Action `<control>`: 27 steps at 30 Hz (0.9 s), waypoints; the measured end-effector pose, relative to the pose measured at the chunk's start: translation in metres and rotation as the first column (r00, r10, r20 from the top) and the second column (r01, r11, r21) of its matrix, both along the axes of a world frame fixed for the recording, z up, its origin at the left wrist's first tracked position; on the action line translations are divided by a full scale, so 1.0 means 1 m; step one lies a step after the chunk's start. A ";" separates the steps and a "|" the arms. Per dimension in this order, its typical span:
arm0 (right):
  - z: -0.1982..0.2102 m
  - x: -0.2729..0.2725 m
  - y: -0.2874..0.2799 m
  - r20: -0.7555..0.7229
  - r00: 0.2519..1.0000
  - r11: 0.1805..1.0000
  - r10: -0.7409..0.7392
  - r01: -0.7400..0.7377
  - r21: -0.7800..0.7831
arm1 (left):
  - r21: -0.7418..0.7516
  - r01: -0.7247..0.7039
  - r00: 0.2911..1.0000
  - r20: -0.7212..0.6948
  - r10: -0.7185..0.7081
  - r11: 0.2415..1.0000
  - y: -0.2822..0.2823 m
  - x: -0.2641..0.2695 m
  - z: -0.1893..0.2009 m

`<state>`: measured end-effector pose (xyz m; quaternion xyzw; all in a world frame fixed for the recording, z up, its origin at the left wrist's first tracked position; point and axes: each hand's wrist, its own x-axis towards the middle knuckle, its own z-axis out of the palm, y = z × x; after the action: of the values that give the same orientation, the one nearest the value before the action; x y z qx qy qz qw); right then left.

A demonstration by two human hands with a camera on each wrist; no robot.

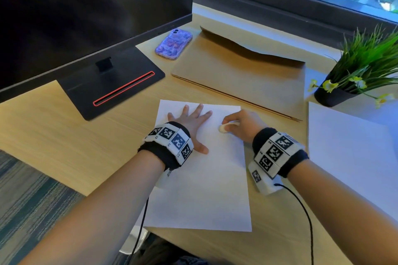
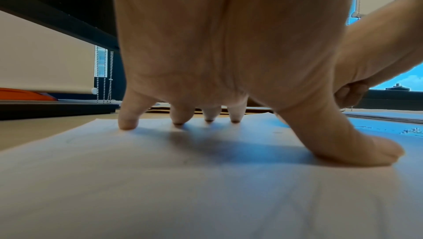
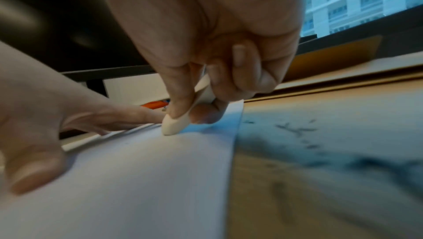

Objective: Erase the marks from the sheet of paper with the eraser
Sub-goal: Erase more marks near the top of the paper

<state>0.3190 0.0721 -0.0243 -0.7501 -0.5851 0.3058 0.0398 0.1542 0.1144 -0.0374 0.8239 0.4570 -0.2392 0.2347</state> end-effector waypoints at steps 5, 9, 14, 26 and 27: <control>-0.006 -0.020 0.007 -0.090 0.995 0.998 -0.033 0.038 0.055 | -0.006 -0.006 1.000 0.012 0.006 1.000 0.000 0.001 0.000; -0.010 -0.031 0.006 -0.126 0.992 0.997 -0.024 0.032 0.066 | -0.013 -0.009 1.000 0.029 0.009 1.000 0.002 0.000 -0.002; -0.007 -0.003 -0.004 -0.111 0.986 0.990 -0.125 0.131 0.045 | -0.019 -0.023 0.999 0.022 0.023 1.000 0.001 0.000 0.001; 0.000 -0.015 -0.006 -0.163 0.975 0.988 -0.149 0.154 0.020 | 0.015 -0.084 0.996 -0.011 0.084 0.996 -0.012 0.013 -0.002; 0.000 -0.014 -0.004 -0.165 0.970 0.982 -0.175 0.184 0.038 | 0.010 -0.086 0.996 -0.011 0.086 0.996 -0.013 0.013 -0.001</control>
<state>0.3045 0.0676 -0.0248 -0.7714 -0.5175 0.3450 0.1345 0.1669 0.1018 -0.0389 0.8034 0.4944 -0.2315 0.2380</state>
